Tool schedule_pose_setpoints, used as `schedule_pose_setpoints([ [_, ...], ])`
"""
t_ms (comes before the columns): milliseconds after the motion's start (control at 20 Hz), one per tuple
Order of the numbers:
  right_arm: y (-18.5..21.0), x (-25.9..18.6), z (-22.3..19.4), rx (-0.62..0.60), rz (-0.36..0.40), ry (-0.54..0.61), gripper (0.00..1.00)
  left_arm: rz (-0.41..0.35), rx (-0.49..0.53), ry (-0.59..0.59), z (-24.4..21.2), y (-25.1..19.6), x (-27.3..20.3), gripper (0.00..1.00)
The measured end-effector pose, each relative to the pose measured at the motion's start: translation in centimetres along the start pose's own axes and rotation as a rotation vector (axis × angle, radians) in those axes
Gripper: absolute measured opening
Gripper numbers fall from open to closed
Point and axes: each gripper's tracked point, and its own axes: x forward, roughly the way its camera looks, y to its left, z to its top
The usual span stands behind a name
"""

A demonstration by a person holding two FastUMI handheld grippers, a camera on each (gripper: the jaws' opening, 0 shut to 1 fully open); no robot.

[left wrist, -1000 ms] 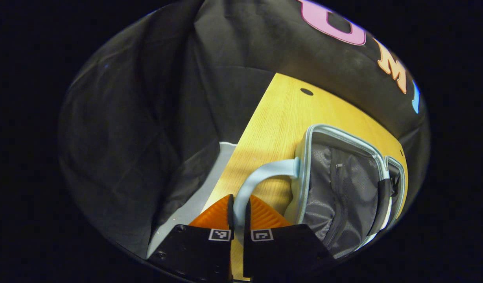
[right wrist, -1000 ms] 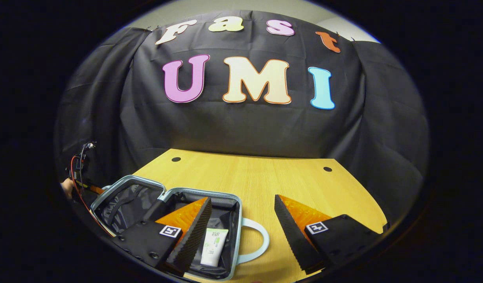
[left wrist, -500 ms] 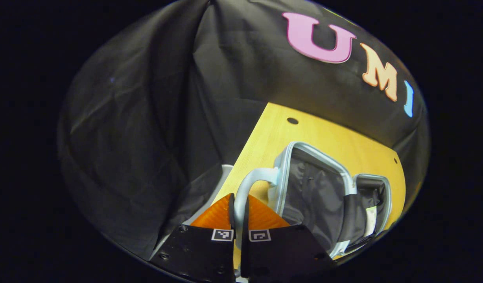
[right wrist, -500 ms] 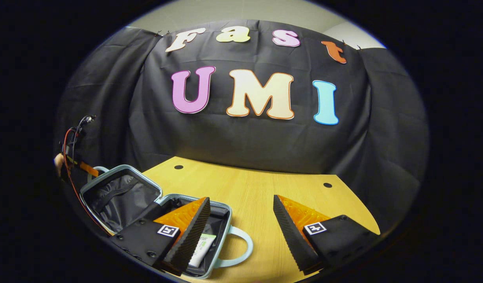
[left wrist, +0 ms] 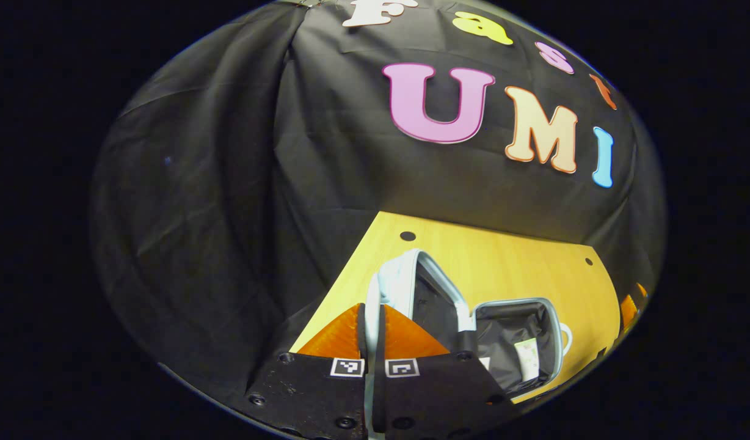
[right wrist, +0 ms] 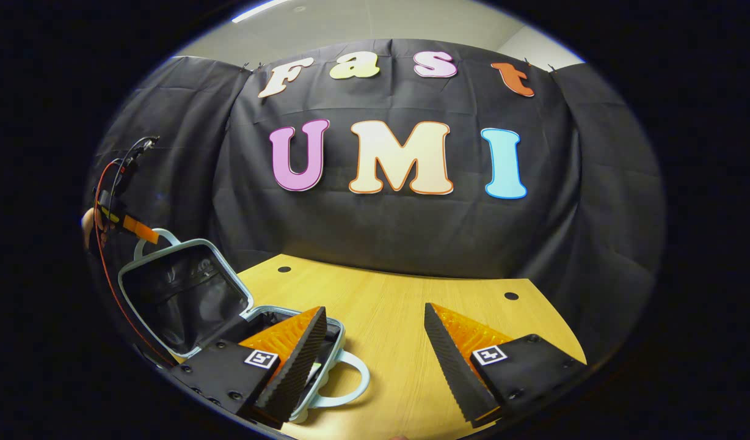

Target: First open the suitcase, pack the skin care products into it, and then close the suitcase.

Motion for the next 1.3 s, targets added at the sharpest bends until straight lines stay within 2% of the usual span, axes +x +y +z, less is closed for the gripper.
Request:
schedule_pose_setpoints([
  [350,-2.8,-0.5,0.2,0.04,0.009,-0.01,0.99,-0.138,0.044,-0.072,4.1,-8.8,-3.6,0.0],
  [750,-5.9,-1.2,0.4,0.071,0.007,-0.014,0.99,-0.326,-0.037,-0.118,4.6,-19.7,-4.6,0.0],
  [950,-7.5,-1.7,1.0,0.077,-0.001,-0.026,0.99,-0.463,-0.097,-0.087,2.4,-26.8,-5.0,0.0],
  [1200,-9.9,-2.5,1.2,0.049,-0.016,-0.026,0.99,-0.543,-0.071,-0.02,-1.2,-32.2,-4.5,0.0],
  [1300,-10.9,-2.8,1.5,0.056,-0.023,-0.024,0.99,-0.551,-0.065,0.01,-2.5,-33.7,-4.4,0.0],
])
